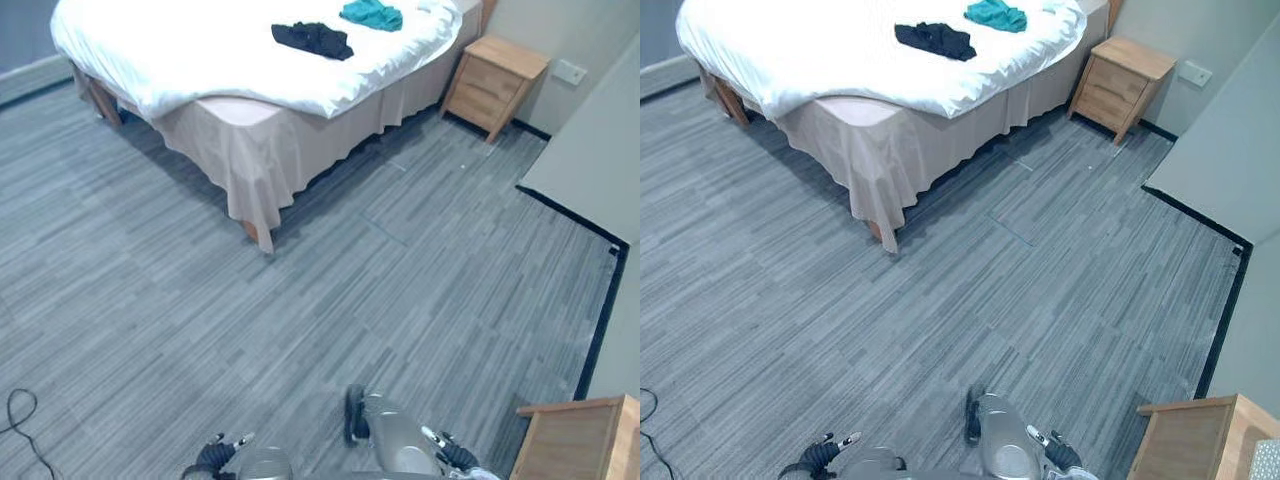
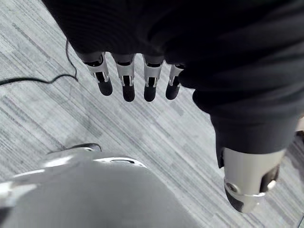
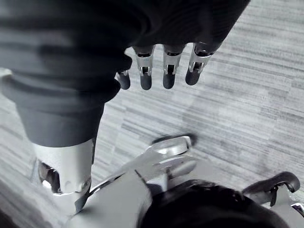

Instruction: Tidy the bed and pick cloth on bed and put in laundry

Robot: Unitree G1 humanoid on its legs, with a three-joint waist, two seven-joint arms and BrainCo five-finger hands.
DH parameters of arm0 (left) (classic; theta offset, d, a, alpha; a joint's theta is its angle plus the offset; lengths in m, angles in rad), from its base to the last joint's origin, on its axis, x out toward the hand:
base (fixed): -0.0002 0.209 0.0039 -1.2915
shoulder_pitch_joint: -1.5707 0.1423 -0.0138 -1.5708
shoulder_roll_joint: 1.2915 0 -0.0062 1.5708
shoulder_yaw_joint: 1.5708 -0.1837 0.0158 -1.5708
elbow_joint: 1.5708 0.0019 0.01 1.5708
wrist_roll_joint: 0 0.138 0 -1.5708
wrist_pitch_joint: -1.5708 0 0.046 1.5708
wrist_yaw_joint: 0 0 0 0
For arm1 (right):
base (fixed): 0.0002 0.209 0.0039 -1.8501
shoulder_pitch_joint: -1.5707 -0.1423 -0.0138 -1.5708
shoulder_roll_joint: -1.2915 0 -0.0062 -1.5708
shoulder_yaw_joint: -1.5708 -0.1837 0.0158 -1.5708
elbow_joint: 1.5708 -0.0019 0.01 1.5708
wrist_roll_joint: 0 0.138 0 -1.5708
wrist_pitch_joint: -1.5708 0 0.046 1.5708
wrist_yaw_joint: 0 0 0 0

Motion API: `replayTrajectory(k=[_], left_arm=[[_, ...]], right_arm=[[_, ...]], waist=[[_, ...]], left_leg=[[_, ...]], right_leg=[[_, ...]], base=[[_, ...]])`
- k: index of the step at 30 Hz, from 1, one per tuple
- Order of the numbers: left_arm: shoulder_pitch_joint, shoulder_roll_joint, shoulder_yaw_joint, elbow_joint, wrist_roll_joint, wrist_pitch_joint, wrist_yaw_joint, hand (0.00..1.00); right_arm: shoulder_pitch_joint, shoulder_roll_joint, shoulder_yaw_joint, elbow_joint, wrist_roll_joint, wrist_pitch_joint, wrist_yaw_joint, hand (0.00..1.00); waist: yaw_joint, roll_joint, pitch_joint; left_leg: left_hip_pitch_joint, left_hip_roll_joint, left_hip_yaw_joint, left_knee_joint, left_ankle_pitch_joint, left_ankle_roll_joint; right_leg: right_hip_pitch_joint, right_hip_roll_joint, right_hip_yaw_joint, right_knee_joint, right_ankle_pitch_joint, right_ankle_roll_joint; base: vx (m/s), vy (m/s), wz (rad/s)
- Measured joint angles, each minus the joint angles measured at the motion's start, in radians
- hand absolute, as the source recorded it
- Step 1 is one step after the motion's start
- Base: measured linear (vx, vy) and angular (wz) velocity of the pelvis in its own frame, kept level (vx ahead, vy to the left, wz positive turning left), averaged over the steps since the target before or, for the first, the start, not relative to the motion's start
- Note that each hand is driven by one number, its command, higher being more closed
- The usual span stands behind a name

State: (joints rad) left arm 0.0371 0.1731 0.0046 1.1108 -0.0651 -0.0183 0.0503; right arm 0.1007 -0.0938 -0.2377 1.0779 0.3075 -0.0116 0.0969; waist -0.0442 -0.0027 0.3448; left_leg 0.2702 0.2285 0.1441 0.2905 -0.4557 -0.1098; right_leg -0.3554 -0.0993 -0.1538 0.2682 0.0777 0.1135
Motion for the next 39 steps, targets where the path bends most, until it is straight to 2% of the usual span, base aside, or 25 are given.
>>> replayTrajectory(k=[1, 2, 3, 4, 6, 8, 9, 12, 14, 16, 18, 19, 20, 21, 22, 23, 24, 26, 28, 29, 30, 32, 36, 38, 39], left_arm=[[0.001, -0.010, -0.001, 0.000, 0.000, 0.000, -0.001, 0.00], [0.000, -0.023, 0.000, -0.001, 0.000, -0.010, -0.003, 0.00], [-0.002, -0.026, 0.003, -0.002, -0.001, -0.025, -0.004, 0.00], [0.001, -0.027, 0.004, -0.002, -0.002, -0.030, -0.006, 0.00], [0.009, -0.030, 0.007, -0.001, -0.004, -0.042, -0.009, 0.00], [0.012, -0.028, 0.030, -0.004, -0.005, -0.056, -0.015, 0.00], [0.015, -0.026, 0.046, -0.017, -0.006, -0.060, -0.025, 0.00], [0.035, -0.034, 0.049, -0.064, -0.027, -0.078, -0.033, 0.00], [0.061, -0.061, 0.087, -0.082, -0.043, -0.079, -0.045, 0.00], [0.085, -0.071, 0.091, -0.081, -0.044, -0.076, -0.045, 0.00], [0.103, -0.084, 0.101, -0.082, -0.043, -0.068, -0.043, 0.00], [0.114, -0.092, 0.116, -0.083, -0.044, -0.055, -0.040, 0.00], [0.119, -0.089, 0.120, -0.083, -0.044, -0.034, -0.030, 0.00], [0.122, -0.084, 0.142, -0.072, -0.042, -0.007, -0.021, 0.00], [0.126, -0.080, 0.156, -0.059, -0.039, 0.003, -0.022, 0.00], [0.113, -0.064, 0.156, -0.042, -0.031, 0.015, -0.024, 0.00], [0.103, -0.050, 0.154, -0.041, -0.028, 0.011, -0.023, 0.00], [0.090, -0.041, 0.153, -0.045, -0.029, 0.009, -0.025, 0.00], [0.068, -0.045, 0.137, -0.045, -0.028, 0.009, -0.027, 0.00], [0.055, -0.041, 0.111, -0.047, -0.028, 0.009, -0.028, 0.00], [0.045, -0.037, 0.105, -0.047, -0.028, 0.010, -0.029, 0.00], [-0.013, -0.026, 0.112, -0.043, -0.023, 0.012, -0.029, 0.00], [0.051, -0.053, 0.197, -0.063, -0.002, 0.009, -0.027, 0.00], [0.080, -0.031, 0.202, -0.063, -0.001, 0.009, -0.028, 0.00], [0.074, -0.052, 0.203, -0.064, -0.001, 0.008, -0.029, 0.00]], right_arm=[[0.007, -0.006, -0.002, 0.000, 0.000, 0.000, -0.001, 0.00], [0.015, -0.010, -0.017, 0.001, -0.004, -0.001, -0.001, 0.00], [0.011, -0.009, -0.043, 0.004, -0.013, 0.000, 0.002, 0.00], [0.011, -0.014, -0.049, 0.007, -0.019, 0.001, 0.004, 0.00], [0.010, -0.016, -0.062, 0.007, -0.070, -0.012, 0.012, 0.00], [0.002, -0.021, -0.055, 0.016, -0.114, -0.029, 0.012, 0.00], [0.002, -0.022, -0.034, 0.029, -0.125, -0.040, 0.012, 0.00], [-0.007, -0.033, -0.019, 0.042, -0.139, -0.064, 0.018, 0.00], [-0.032, -0.035, -0.023, 0.032, -0.176, -0.090, 0.020, 0.00], [-0.037, -0.043, -0.022, 0.013, -0.178, -0.099, 0.033, 0.00], [-0.034, -0.046, -0.019, -0.002, -0.169, -0.097, 0.039, 0.00], [-0.037, -0.051, -0.018, -0.003, -0.166, -0.096, 0.041, 0.00], [-0.034, -0.051, -0.018, -0.002, -0.166, -0.095, 0.044, 0.00], [-0.050, -0.048, 0.001, -0.002, -0.166, -0.088, 0.051, 0.00], [-0.068, -0.041, 0.014, -0.002, -0.166, -0.085, 0.054, 0.00], [-0.087, -0.031, 0.019, 0.003, -0.165, -0.073, 0.056, 0.00], [-0.111, -0.023, 0.021, 0.024, -0.165, -0.065, 0.060, 0.00], [-0.125, -0.013, 0.021, 0.042, -0.165, -0.056, 0.059, 0.00], [-0.114, -0.010, 0.021, 0.041, -0.161, -0.058, 0.058, 0.00], [-0.094, -0.007, 0.020, 0.031, -0.150, -0.061, 0.058, 0.00], [-0.090, -0.006, 0.019, 0.025, -0.147, -0.064, 0.056, 0.00], [-0.056, 0.004, -0.006, 0.002, -0.117, -0.072, 0.044, 0.00], [-0.008, 0.017, -0.030, -0.008, -0.110, -0.069, 0.037, 0.00], [0.016, 0.049, -0.032, -0.010, -0.097, -0.055, 0.038, 0.00], [0.010, 0.022, -0.038, -0.009, -0.084, -0.048, 0.042, 0.00]], waist=[[-0.001, 0.022, -0.006], [-0.002, 0.039, -0.021], [0.000, 0.046, -0.019], [0.000, 0.052, -0.024], [-0.019, 0.072, -0.028], [-0.021, 0.074, -0.018], [-0.013, 0.058, -0.014], [0.029, 0.043, -0.008], [0.060, 0.048, -0.010], [0.063, 0.051, -0.011], [0.065, 0.064, -0.025], [0.075, 0.067, -0.049], [0.085, 0.052, -0.077], [0.089, 0.030, -0.094], [0.087, 0.023, -0.100], [0.072, -0.007, -0.111], [0.061, -0.030, -0.111], [0.062, -0.024, -0.105], [0.058, 0.003, -0.090], [0.060, 0.026, -0.099], [0.057, 0.020, -0.105], [0.057, -0.007, -0.109], [0.063, -0.035, -0.131], [0.067, -0.081, -0.160], [0.064, -0.028, -0.159]], left_leg=[[0.019, 0.016, -0.001, -0.022, -0.013, 0.028], [0.041, 0.021, -0.014, -0.030, 0.018, 0.091], [0.016, 0.046, -0.024, 0.062, 0.093, 0.051], [-0.009, 0.061, -0.032, 0.130, 0.133, 0.054], [-0.150, 0.142, -0.052, 0.452, 0.353, 0.045], [-0.286, 0.130, -0.085, 0.713, 0.293, 0.037], [-0.347, 0.075, -0.082, 0.744, 0.245, 0.027], [-0.458, -0.042, 0.003, 0.593, 0.212, 0.064], [-0.508, -0.114, 0.144, 0.225, 0.244, 0.029], [-0.514, -0.143, 0.276, 0.009, 0.311, 0.046], [-0.526, -0.157, 0.393, -0.093, 0.339, 0.074], [-0.535, -0.165, 0.453, -0.100, 0.331, 0.093], [-0.534, -0.177, 0.490, -0.101, 0.332, 0.138], [-0.524, -0.196, 0.504, -0.098, 0.389, 0.294], [-0.515, -0.199, 0.512, -0.094, 0.419, 0.344], [-0.505, -0.211, 0.481, -0.064, 0.424, 0.393], [-0.488, -0.229, 0.447, -0.032, 0.390, 0.368], [-0.414, -0.229, 0.379, -0.018, 0.364, 0.342], [-0.310, -0.206, 0.291, -0.064, 0.343, 0.298], [-0.287, -0.193, 0.221, -0.091, 0.332, 0.267], [-0.284, -0.191, 0.186, -0.106, 0.327, 0.262], [-0.288, -0.185, 0.074, -0.120, 0.322, 0.224], [-0.253, -0.141, 0.029, -0.034, 0.248, 0.126], [-0.256, -0.151, 0.015, 0.037, 0.177, 0.064], [-0.257, -0.101, 0.005, 0.066, 0.162, 0.043]], right_leg=[[-0.026, 0.008, -0.017, 0.070, -0.021, -0.016], [-0.076, 0.017, -0.031, 0.189, -0.064, -0.076], [-0.087, 0.031, -0.037, 0.256, -0.099, -0.131], [-0.082, 0.042, -0.043, 0.272, -0.121, -0.147], [0.022, 0.107, -0.074, 0.219, -0.191, -0.195], [0.169, 0.162, -0.078, 0.091, -0.192, -0.199], [0.269, 0.172, -0.079, 0.014, -0.193, -0.200], [0.411, 0.182, -0.076, -0.083, -0.205, -0.209], [0.494, 0.187, -0.076, -0.124, -0.237, -0.219], [0.578, 0.201, -0.086, -0.158, -0.276, -0.208], [0.662, 0.232, -0.099, -0.199, -0.314, -0.190], [0.687, 0.241, -0.114, -0.198, -0.352, -0.185], [0.684, 0.226, -0.133, -0.161, -0.393, -0.160], [0.625, 0.187, -0.151, 0.018, -0.446, -0.091], [0.583, 0.163, -0.159, 0.152, -0.460, -0.064], [0.463, 0.085, -0.176, 0.454, -0.447, 0.002], [0.389, 0.013, -0.193, 0.606, -0.467, -0.029], [0.348, -0.041, -0.202, 0.586, -0.502, -0.022], [0.342, -0.035, -0.181, 0.430, -0.505, -0.008], [0.288, -0.019, -0.129, 0.320, -0.488, 0.018], [0.258, -0.015, -0.087, 0.259, -0.463, 0.036], [0.188, -0.022, 0.067, -0.012, -0.302, 0.051], [0.193, -0.010, 0.091, -0.084, -0.131, -0.001], [0.241, -0.007, 0.100, -0.093, -0.049, -0.038], [0.252, 0.029, 0.071, -0.076, -0.048, -0.043]], base=[[0.52, -0.320, -0.02], [0.54, -0.334, -0.12], [0.56, -0.371, -0.21], [0.54, -0.422, -0.23], [0.65, -0.449, 0.02], [0.51, -0.278, 0.13], [0.48, -0.211, 0.15], [0.46, -0.163, 0.02], [0.43, -0.120, -0.16], [0.45, -0.076, 0.21], [0.52, -0.019, 0.39], [0.59, 0.010, 0.18], [0.76, 0.007, -0.01], [0.67, 0.014, -0.06], [0.67, 0.003, 0.18], [0.64, 0.017, 0.65], [0.62, 0.016, 0.76], [0.65, -0.005, 0.85], [0.49, -0.093, 1.03], [0.26, -0.124, 1.05], [0.33, -0.180, 1.50], [0.32, -0.226, 1.65], [0.41, -0.344, 0.83], [0.57, -0.541, 0.38], [0.40, -0.404, 0.32]])
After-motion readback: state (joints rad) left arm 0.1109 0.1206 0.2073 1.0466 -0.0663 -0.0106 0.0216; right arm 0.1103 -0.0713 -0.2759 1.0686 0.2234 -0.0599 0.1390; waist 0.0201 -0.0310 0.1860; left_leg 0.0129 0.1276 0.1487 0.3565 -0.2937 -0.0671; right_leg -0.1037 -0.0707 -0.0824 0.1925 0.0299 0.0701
